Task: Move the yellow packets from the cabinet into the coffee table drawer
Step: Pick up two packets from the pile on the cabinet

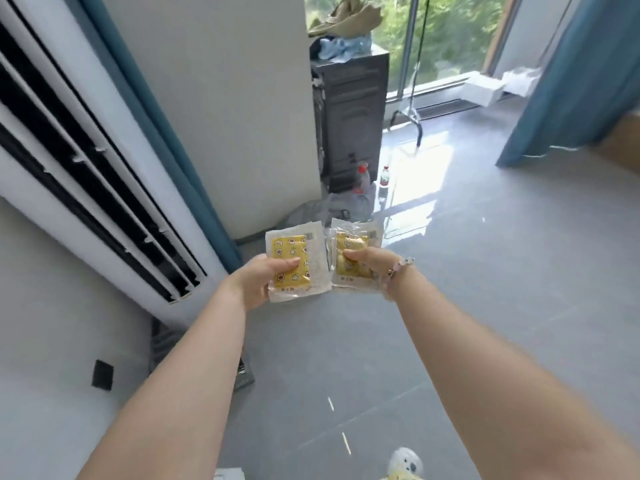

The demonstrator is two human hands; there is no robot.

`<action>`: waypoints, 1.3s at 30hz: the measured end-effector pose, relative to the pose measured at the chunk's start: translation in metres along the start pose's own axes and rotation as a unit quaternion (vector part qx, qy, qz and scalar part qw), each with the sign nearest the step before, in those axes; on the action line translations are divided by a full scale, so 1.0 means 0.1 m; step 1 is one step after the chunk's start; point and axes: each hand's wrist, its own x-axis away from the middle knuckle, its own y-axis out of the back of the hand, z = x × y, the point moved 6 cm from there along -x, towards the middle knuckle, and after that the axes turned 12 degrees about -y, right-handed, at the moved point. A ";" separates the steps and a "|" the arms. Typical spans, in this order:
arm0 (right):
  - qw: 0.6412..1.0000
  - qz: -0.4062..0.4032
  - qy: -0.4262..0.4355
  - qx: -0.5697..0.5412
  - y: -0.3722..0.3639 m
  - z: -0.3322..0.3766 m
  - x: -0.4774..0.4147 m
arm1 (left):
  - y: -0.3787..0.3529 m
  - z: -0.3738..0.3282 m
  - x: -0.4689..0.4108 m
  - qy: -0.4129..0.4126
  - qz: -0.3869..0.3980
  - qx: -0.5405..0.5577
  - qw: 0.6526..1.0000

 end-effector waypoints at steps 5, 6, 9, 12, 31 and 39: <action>0.995 -0.023 0.001 -0.095 1.25 -0.09 0.08 | -1.26 -0.10 -0.62 0.013 0.106 -0.031 0.994; 0.993 -0.033 0.000 -0.115 1.51 -0.14 0.10 | -1.54 -0.10 -0.72 0.018 0.126 -0.037 0.991; 0.983 -0.087 0.005 -0.163 2.33 -0.28 0.15 | -2.42 -0.11 -0.98 0.029 0.190 -0.048 0.980; 0.968 -0.135 0.000 -0.212 3.07 -0.50 0.19 | -3.25 -0.13 -1.17 0.040 0.249 -0.064 0.966; 0.772 -0.395 -0.052 -0.495 5.48 -2.79 1.35 | -7.08 0.74 -0.61 0.117 0.587 -0.217 0.771; 0.653 -0.471 -0.077 -0.588 6.05 -3.60 1.94 | -8.57 1.16 -0.08 0.134 0.699 -0.275 0.646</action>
